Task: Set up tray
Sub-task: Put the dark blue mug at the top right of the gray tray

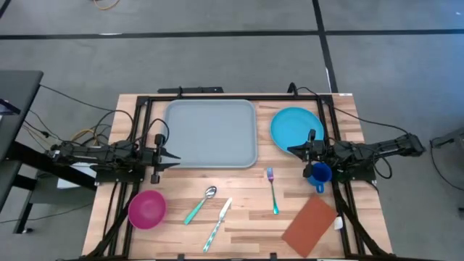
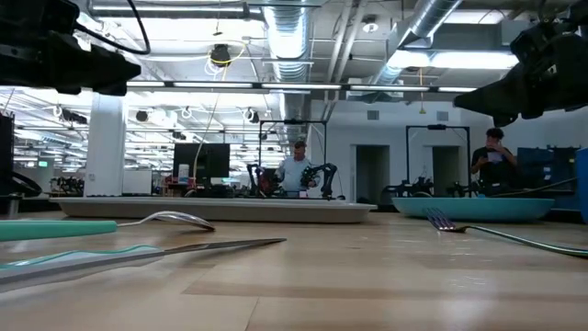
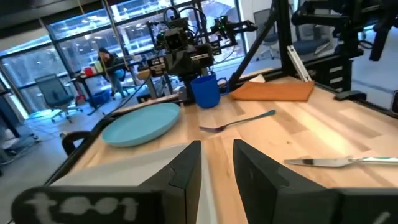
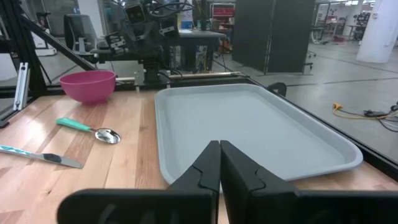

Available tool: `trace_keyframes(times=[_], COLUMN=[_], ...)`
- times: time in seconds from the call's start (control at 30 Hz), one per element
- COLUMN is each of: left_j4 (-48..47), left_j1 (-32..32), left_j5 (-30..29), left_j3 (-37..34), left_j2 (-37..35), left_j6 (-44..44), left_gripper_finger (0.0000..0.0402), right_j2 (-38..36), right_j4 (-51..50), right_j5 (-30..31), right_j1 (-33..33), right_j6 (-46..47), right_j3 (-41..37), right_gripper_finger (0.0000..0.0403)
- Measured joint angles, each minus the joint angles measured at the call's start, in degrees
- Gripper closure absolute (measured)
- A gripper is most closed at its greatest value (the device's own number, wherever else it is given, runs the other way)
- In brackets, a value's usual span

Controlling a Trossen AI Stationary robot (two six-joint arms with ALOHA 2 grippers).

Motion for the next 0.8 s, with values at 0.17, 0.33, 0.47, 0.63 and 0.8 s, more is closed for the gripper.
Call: trace_keyframes(times=[0.17, 0.33, 0.47, 0.63, 0.8], left_j4=[3.24, 9.53, 13.42, 14.52, 13.68], left_j1=[0.0, 0.0, 0.0, 0.0, 0.01], left_j5=[1.46, 2.4, 2.36, -2.62, -9.82], left_j3=[-0.19, -0.14, -0.14, -0.14, -0.12], left_j2=[0.02, -0.02, -0.02, -0.02, 0.0], left_j6=[-8.77, -21.39, -25.43, -25.51, -24.46], left_gripper_finger=[0.0319, 0.0319, 0.0319, 0.0319, 0.0319], right_j2=[-0.01, 0.0, 0.0, -0.01, -0.01], right_j4=[0.0, 0.0, 0.0, 0.0, 0.0], right_j5=[-0.01, 0.01, 0.0, -0.01, 0.01], right_j1=[0.01, 0.01, 0.01, -0.11, -0.24], right_j6=[0.0, 0.0, 0.0, -3.97, -8.72], right_j3=[0.01, 0.0, -0.01, -0.01, 0.01], right_gripper_finger=[0.0403, 0.0403, 0.0403, 0.0403, 0.0403])
